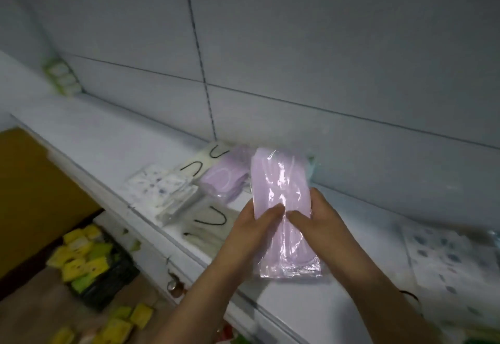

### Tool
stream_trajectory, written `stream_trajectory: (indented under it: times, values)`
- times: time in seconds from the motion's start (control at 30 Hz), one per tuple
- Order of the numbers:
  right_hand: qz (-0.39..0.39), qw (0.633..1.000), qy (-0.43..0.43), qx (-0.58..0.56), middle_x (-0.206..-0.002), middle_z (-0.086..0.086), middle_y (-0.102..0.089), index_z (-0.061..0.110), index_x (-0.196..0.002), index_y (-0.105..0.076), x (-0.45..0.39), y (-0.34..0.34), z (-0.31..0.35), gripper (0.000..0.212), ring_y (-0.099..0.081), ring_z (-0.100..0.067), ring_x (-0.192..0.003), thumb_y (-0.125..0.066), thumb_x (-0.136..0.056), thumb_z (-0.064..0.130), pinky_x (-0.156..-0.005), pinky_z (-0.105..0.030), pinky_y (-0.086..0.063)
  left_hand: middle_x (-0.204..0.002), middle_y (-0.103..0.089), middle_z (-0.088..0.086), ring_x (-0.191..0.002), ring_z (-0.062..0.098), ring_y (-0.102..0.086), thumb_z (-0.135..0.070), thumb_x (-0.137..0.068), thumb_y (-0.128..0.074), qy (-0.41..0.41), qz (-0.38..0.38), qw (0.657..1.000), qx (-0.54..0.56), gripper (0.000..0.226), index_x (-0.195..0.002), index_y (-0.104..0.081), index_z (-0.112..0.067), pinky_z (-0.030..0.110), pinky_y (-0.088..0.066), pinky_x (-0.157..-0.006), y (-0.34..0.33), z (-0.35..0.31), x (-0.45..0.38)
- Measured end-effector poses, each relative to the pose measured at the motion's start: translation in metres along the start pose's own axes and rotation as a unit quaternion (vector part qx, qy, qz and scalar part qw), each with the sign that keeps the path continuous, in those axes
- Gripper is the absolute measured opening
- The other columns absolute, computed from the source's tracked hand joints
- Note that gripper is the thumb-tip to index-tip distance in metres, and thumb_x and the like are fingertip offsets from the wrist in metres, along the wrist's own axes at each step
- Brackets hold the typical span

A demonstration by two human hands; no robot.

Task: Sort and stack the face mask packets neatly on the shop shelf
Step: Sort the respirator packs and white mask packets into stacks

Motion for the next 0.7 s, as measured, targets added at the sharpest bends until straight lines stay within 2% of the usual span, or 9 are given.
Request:
stream_trajectory:
  times: [0.1,0.17,0.33,0.4,0.47,0.53,0.57,0.63,0.7]
  values:
    - [-0.034,0.998,-0.004,-0.061,-0.113,0.003,-0.066,0.027,-0.123,-0.052,-0.018,-0.032,0.015,0.036,-0.065,-0.019,-0.099,-0.063,-0.090,0.016,-0.092,-0.045,-0.054,-0.108,-0.077,-0.004,-0.099,0.016,-0.073,-0.023,-0.097,-0.062,-0.014,-0.011,0.994,-0.106,0.027,-0.124,-0.065,-0.023,0.033,-0.056,-0.090,0.045,-0.013,0.004]
    - [-0.027,0.993,-0.008,-0.111,-0.116,0.003,-0.066,0.028,-0.125,-0.052,-0.033,-0.056,0.021,0.037,-0.066,-0.020,-0.102,-0.064,-0.091,0.017,-0.091,-0.046,-0.055,-0.108,-0.076,-0.006,-0.099,0.014,-0.073,-0.022,-0.098,-0.060,-0.030,-0.006,0.989,-0.146,0.026,-0.124,-0.065,-0.024,0.029,-0.057,-0.088,0.072,-0.026,-0.005]
    - [-0.068,0.982,-0.019,-0.177,-0.110,0.002,-0.063,0.027,-0.119,-0.051,-0.071,-0.088,0.034,0.027,-0.067,-0.019,-0.098,-0.058,-0.097,0.013,-0.083,-0.030,-0.056,-0.103,-0.075,-0.002,-0.094,0.019,-0.072,-0.020,-0.095,-0.058,-0.067,-0.006,0.970,-0.236,0.022,-0.115,-0.066,-0.024,0.034,-0.058,-0.082,0.137,-0.067,-0.080]
    - [-0.117,0.981,-0.022,-0.152,-0.107,0.007,-0.064,0.032,-0.110,-0.054,-0.084,-0.090,0.036,0.020,-0.068,-0.015,-0.092,-0.056,-0.097,0.015,-0.082,-0.029,-0.056,-0.104,-0.075,0.001,-0.095,0.022,-0.072,-0.024,-0.088,-0.059,-0.047,0.020,0.957,-0.287,0.029,-0.115,-0.067,-0.021,0.041,-0.059,-0.087,0.151,-0.074,-0.117]
    - [-0.166,0.982,-0.017,-0.085,-0.103,0.011,-0.065,0.028,-0.112,-0.059,-0.097,-0.089,0.036,0.019,-0.067,-0.015,-0.092,-0.056,-0.096,0.017,-0.088,-0.036,-0.055,-0.108,-0.074,0.005,-0.095,0.023,-0.071,-0.026,-0.085,-0.060,-0.024,0.062,0.939,-0.338,0.033,-0.116,-0.067,-0.018,0.043,-0.059,-0.089,0.156,-0.072,-0.153]
    - [-0.219,0.976,0.001,-0.013,-0.106,0.007,-0.065,0.019,-0.121,-0.059,-0.105,-0.084,0.040,0.027,-0.063,-0.018,-0.099,-0.056,-0.095,0.014,-0.094,-0.038,-0.051,-0.119,-0.070,0.010,-0.096,0.023,-0.066,-0.022,-0.089,-0.064,-0.006,0.095,0.908,-0.408,0.033,-0.120,-0.065,-0.011,0.032,-0.052,-0.085,0.155,-0.064,-0.180]
    - [-0.240,0.970,0.008,0.023,-0.108,0.003,-0.063,0.015,-0.124,-0.060,-0.107,-0.083,0.043,0.029,-0.061,-0.018,-0.099,-0.055,-0.096,0.012,-0.092,-0.030,-0.046,-0.123,-0.067,0.012,-0.101,0.025,-0.063,-0.020,-0.090,-0.065,-0.007,0.104,0.879,-0.465,0.036,-0.123,-0.062,-0.008,0.028,-0.048,-0.082,0.154,-0.059,-0.190]
    - [-0.270,0.959,0.011,0.083,-0.105,-0.004,-0.060,0.008,-0.123,-0.061,-0.107,-0.081,0.046,0.028,-0.053,-0.016,-0.093,-0.053,-0.096,0.007,-0.078,-0.017,-0.034,-0.130,-0.058,0.016,-0.117,0.031,-0.057,-0.021,-0.089,-0.068,-0.014,0.097,0.827,-0.554,0.047,-0.131,-0.054,-0.004,0.030,-0.045,-0.088,0.153,-0.049,-0.201]
    - [-0.287,0.951,0.010,0.118,-0.105,-0.013,-0.063,0.003,-0.120,-0.062,-0.109,-0.080,0.047,0.026,-0.052,-0.019,-0.088,-0.053,-0.095,0.004,-0.069,-0.018,-0.030,-0.139,-0.045,0.018,-0.129,0.036,-0.045,-0.031,-0.087,-0.069,-0.005,0.073,0.799,-0.597,0.063,-0.140,-0.043,-0.008,0.037,-0.042,-0.100,0.159,-0.040,-0.208]
Point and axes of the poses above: each hand's wrist, its own x-axis away from the middle knuckle, its own y-axis out of the back of the hand, z = x × y, the point moved 6 cm from there along -x, towards the middle knuckle
